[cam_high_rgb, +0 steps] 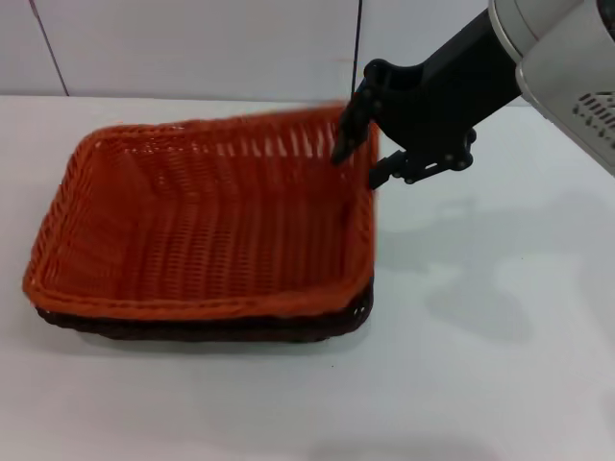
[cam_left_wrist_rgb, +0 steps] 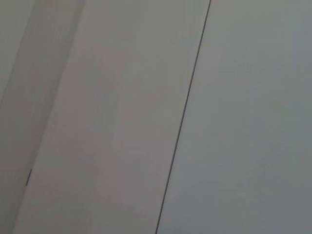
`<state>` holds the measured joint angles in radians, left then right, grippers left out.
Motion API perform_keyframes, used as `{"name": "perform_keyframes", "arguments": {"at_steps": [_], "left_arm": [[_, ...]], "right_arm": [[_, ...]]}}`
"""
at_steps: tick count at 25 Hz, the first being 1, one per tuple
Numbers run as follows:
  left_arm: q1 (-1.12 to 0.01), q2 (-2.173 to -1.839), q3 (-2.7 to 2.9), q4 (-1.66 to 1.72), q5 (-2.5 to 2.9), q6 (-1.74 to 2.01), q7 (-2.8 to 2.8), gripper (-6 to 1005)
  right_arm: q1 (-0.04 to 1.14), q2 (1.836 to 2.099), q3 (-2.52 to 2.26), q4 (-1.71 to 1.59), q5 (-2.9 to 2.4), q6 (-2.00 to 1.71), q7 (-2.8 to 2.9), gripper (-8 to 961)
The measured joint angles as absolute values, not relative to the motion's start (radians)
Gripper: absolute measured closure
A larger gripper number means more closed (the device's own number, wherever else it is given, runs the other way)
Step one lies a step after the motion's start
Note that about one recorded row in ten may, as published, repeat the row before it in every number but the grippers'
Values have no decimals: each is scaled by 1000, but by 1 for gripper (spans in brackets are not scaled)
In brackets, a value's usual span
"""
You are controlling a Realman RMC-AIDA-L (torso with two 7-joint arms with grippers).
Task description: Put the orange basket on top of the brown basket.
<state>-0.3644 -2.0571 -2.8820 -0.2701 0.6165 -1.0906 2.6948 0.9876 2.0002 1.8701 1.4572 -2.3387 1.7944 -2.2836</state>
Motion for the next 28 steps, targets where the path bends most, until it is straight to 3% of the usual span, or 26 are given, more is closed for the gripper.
{"name": "perform_keyframes", "arguments": {"at_steps": [9, 18, 20, 25, 28], "left_arm": [[-365, -2057, -2881, -267, 617, -1095, 2695, 509], [-383, -2053, -2883, -291, 611, -1091, 2678, 509], [-389, -2052, -2880, -314, 609, -1083, 2665, 508], [-388, -2052, -2869, -391, 612, -1063, 2590, 508], [-380, -2050, -2861, -404, 613, -1061, 2555, 508]], "right_arm": [[972, 2003, 1910, 1487, -2287, 1780, -2298, 601], [914, 2029, 2096, 1557, -2090, 1563, -2052, 601], [869, 2034, 2146, 1579, -1970, 1470, -1939, 601], [663, 2083, 2078, 1678, -1791, 1071, -1784, 601], [532, 2079, 1978, 1684, -1643, 848, -1777, 601]]}}
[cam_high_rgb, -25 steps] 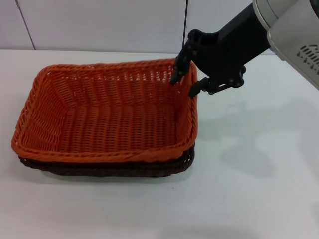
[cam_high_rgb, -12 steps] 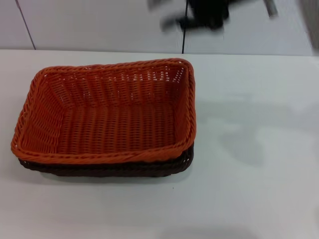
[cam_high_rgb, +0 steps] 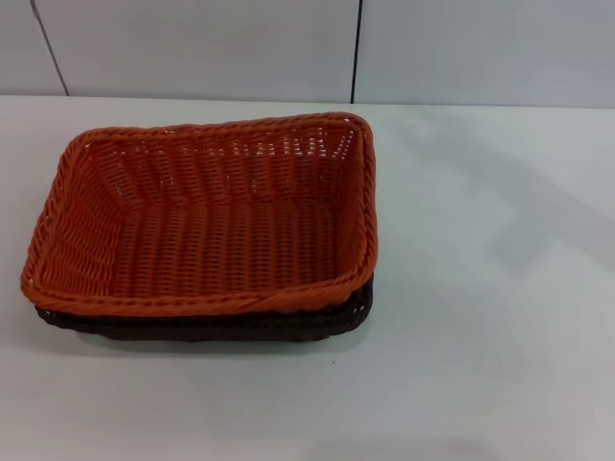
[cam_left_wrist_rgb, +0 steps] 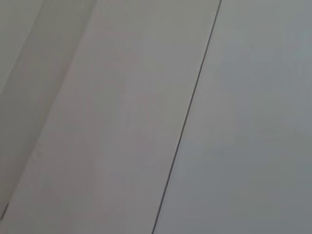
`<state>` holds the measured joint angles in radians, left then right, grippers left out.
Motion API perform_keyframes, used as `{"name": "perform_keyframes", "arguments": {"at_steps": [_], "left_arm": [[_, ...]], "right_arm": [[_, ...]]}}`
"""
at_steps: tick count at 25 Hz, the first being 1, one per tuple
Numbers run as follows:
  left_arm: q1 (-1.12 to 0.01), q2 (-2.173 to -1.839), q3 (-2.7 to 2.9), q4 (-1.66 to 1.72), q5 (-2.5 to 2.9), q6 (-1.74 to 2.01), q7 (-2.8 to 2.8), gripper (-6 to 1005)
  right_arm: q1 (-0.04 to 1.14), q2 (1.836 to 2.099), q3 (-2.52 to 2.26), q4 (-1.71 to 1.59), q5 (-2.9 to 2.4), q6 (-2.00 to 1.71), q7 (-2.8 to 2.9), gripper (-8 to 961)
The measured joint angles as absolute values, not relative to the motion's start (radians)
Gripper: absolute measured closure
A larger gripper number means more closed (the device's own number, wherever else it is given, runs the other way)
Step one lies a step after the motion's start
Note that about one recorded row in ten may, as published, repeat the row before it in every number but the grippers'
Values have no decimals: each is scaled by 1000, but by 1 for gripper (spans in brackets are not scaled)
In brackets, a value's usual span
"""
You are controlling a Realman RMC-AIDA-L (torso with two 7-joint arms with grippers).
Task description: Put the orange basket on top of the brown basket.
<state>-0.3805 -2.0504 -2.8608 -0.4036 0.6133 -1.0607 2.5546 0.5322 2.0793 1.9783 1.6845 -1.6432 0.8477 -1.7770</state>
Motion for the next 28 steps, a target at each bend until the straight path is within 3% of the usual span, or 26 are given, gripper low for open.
{"name": "perform_keyframes", "arguments": {"at_steps": [8, 11, 23, 28], "left_arm": [[-388, -2039, -2859, -413, 614, -1028, 2557, 508], [-388, -2027, -2840, -414, 616, -1022, 2559, 508], [-397, -2016, -2795, -429, 617, -1020, 2643, 508], [-407, -2011, -2794, -427, 617, -1019, 2682, 508]], "right_arm": [[210, 2083, 1743, 1725, -1335, 328, -1799, 601], [144, 2085, 1640, 1712, -1306, 114, -1825, 601], [100, 2086, 1497, 1449, -1327, -294, -1767, 601], [100, 2081, 1305, 1356, -1606, -690, -1586, 601]]}}
